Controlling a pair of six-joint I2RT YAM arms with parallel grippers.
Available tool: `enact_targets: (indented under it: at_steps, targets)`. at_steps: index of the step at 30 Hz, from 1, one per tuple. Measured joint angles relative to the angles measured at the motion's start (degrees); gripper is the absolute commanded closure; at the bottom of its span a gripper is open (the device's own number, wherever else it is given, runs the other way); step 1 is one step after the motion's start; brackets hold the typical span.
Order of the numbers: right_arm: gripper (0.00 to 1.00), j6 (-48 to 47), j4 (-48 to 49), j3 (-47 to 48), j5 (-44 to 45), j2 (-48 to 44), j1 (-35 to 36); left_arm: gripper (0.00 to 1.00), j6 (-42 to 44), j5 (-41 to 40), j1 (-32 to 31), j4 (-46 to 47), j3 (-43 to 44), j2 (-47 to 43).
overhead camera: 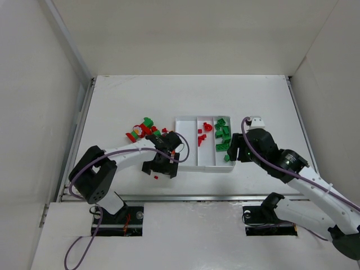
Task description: Sort the legos into containers by color
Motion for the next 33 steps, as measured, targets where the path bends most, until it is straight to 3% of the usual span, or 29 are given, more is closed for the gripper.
enact_targets:
  at_steps: [10,17,23,33]
  targets:
    - [0.32,-1.9,0.4,0.0,0.0,3.0,0.0,0.0,0.1,2.0,0.8,1.2,-1.6,1.1]
    - [0.32,-3.1,0.4,0.0,0.2,3.7,0.0,0.14,0.5,4.0,0.8,1.3,-1.9,1.6]
    - [0.32,-3.2,0.4,0.0,0.3,2.4,0.0,0.17,0.6,4.1,0.8,1.3,-1.9,1.6]
    - [0.32,-3.1,0.4,0.0,0.7,0.9,0.0,0.42,0.0,4.1,2.2,1.2,-1.9,1.6]
